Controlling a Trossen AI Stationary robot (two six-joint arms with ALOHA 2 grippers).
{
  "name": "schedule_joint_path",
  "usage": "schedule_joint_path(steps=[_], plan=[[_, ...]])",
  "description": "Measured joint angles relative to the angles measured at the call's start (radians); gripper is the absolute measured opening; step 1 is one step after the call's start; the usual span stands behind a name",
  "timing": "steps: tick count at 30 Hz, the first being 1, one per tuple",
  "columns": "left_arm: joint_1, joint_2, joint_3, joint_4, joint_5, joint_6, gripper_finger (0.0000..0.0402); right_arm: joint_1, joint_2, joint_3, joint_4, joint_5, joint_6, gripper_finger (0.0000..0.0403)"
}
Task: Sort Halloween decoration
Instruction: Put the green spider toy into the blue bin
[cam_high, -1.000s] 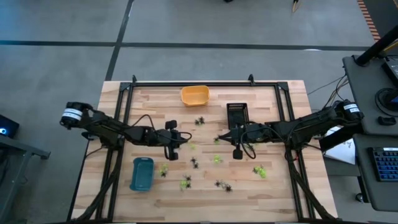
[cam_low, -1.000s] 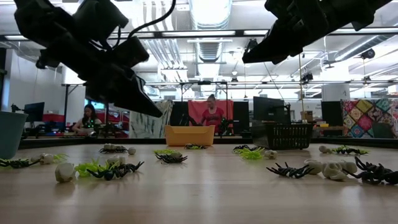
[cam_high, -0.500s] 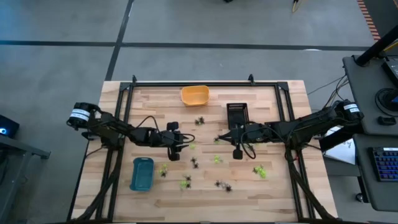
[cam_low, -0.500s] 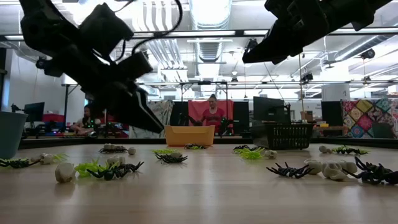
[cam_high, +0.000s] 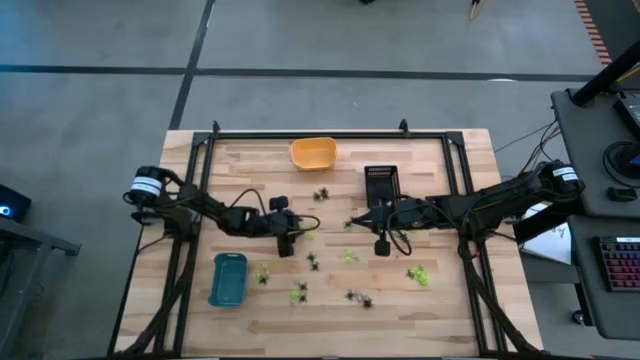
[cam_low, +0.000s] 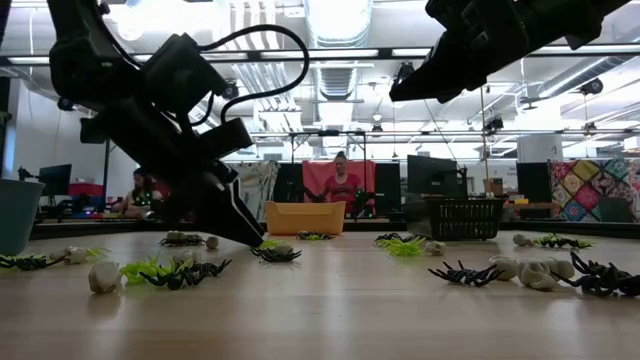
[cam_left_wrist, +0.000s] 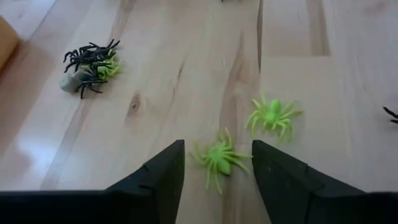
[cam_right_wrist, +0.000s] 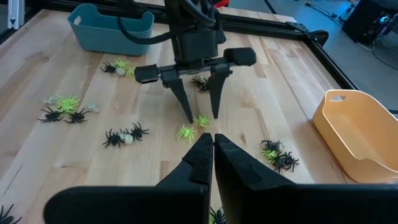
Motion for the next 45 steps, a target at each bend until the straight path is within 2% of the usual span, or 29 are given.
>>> schedule_joint_path(steps=[6,14,18,29,37,45], plan=[[0.011,0.007,0.000,0.003,0.028,-0.005,0.0151,0.000,0.000,0.000,-0.002,0.000,0.000,0.0009],[0.011,0.009,0.000,0.000,0.051,-0.004,0.0082,0.000,0.000,0.000,-0.002,0.000,0.000,0.0009],[0.011,0.008,0.000,-0.002,0.052,-0.003,0.0062,0.000,0.000,0.000,-0.002,0.000,0.000,0.0009],[0.012,0.007,0.018,-0.018,0.047,0.009,0.0057,0.000,0.000,0.000,-0.002,0.000,0.000,0.0009],[0.013,-0.040,0.018,-0.041,0.085,0.015,0.0055,0.000,0.000,0.000,-0.003,0.000,0.000,0.0009],[0.013,-0.064,0.018,-0.056,0.090,0.032,0.0037,0.000,0.000,0.000,-0.003,0.000,0.000,0.0009]])
